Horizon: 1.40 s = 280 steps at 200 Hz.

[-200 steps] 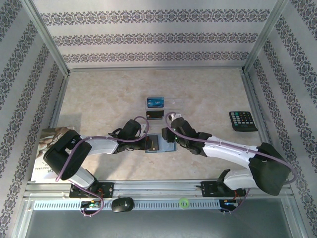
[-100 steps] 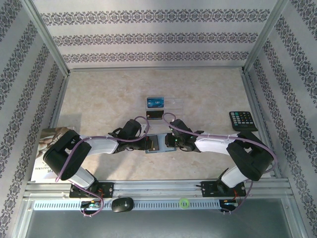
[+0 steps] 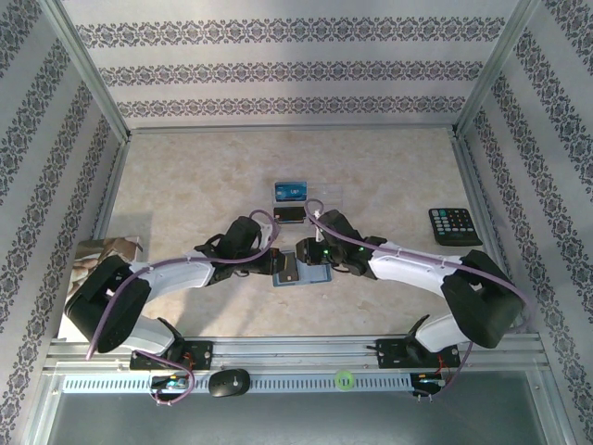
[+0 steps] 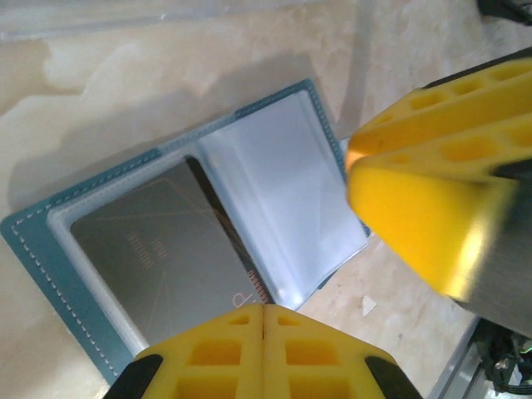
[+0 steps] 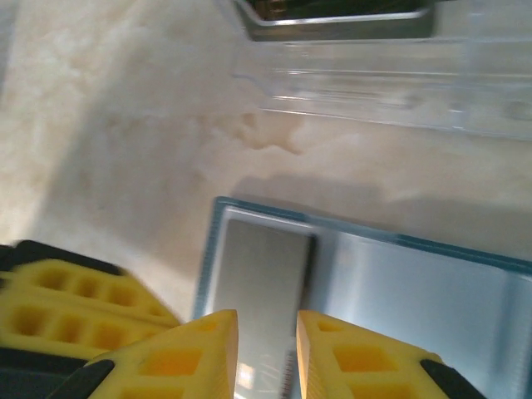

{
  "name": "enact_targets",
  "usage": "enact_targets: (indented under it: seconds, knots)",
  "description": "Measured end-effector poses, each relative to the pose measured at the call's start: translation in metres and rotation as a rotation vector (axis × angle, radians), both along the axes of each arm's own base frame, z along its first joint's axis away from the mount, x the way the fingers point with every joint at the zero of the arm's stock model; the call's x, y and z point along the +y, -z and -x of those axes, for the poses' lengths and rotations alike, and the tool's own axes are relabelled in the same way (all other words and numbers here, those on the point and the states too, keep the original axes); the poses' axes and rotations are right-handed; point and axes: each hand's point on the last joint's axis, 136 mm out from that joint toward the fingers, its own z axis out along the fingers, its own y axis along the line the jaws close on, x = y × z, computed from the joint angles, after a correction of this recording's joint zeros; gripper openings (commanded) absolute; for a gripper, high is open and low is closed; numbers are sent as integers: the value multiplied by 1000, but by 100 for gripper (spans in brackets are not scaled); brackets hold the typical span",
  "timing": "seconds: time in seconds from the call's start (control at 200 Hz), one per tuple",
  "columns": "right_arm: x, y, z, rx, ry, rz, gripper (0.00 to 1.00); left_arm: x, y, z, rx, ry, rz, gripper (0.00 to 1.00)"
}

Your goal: Take the credit cards out of the card holder

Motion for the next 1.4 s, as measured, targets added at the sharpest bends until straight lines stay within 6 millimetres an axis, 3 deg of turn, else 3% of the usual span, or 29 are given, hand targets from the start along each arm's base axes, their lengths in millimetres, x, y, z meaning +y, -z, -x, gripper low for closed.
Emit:
enact_targets:
  seconds: [0.135, 0.315, 0.7, 1.399]
  knots:
    - [19, 11, 5, 74, -70, -34, 24, 6, 19, 4, 39, -9, -48, 0]
    - [19, 38, 14, 172, -87, -14, 23, 11, 32, 6, 60, -10, -85, 0]
    - [7, 39, 2, 196, -16, -26, 20, 14, 37, 7, 62, -9, -107, 0]
    - [9, 59, 8, 258, -31, -20, 17, 15, 40, 5, 72, 6, -98, 0]
